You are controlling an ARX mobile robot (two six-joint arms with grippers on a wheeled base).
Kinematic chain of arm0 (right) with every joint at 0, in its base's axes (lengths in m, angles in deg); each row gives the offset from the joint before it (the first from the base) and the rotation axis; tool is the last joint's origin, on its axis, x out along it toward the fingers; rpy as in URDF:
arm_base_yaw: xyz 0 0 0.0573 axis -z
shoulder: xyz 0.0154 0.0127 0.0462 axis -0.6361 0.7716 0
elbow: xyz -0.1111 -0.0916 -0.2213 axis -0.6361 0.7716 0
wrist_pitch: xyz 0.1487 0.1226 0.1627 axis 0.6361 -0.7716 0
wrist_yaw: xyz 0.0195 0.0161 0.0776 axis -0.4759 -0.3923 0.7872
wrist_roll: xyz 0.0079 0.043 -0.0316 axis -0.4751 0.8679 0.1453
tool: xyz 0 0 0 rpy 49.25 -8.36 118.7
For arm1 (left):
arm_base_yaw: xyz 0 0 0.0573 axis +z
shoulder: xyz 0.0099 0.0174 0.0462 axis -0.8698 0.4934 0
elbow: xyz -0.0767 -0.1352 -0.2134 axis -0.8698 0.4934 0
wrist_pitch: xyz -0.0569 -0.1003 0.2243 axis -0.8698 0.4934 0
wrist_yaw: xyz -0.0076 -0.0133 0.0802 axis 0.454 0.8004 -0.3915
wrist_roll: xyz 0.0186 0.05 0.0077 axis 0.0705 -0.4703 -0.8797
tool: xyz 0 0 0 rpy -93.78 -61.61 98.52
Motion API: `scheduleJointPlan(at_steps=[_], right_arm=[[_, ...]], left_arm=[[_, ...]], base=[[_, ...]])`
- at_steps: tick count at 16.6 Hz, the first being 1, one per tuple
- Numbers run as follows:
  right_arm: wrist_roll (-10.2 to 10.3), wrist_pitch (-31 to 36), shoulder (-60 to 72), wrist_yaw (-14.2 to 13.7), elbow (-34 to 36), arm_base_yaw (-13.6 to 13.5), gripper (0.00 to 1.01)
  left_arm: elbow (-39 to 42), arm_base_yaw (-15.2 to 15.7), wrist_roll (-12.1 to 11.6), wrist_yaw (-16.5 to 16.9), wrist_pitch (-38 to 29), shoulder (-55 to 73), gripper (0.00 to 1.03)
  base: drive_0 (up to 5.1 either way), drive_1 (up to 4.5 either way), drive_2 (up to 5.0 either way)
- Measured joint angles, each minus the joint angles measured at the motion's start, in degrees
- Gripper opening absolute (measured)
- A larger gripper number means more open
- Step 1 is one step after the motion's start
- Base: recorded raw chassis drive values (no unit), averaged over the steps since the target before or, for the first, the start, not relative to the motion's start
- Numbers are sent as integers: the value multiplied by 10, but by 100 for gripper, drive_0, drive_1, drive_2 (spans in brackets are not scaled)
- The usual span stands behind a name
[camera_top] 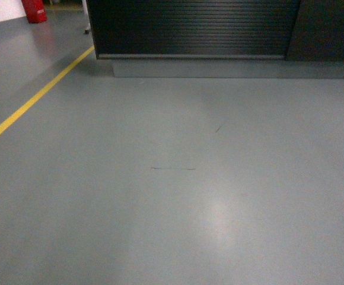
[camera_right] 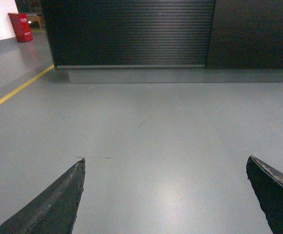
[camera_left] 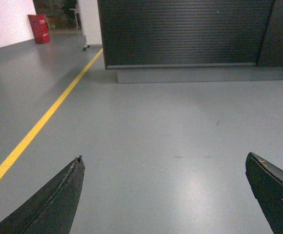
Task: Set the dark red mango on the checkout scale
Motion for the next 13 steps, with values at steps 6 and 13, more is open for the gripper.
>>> scheduleJointPlan(at_steps=[6, 13], right_arm=[[0, 0, 0, 0, 0, 0, 98], [0, 0, 0, 0, 0, 0, 98]], left_arm=[[0, 0, 0, 0, 0, 0, 98], [0, 0, 0, 0, 0, 0, 98]], base=[[0, 0, 0], [0, 0, 0]])
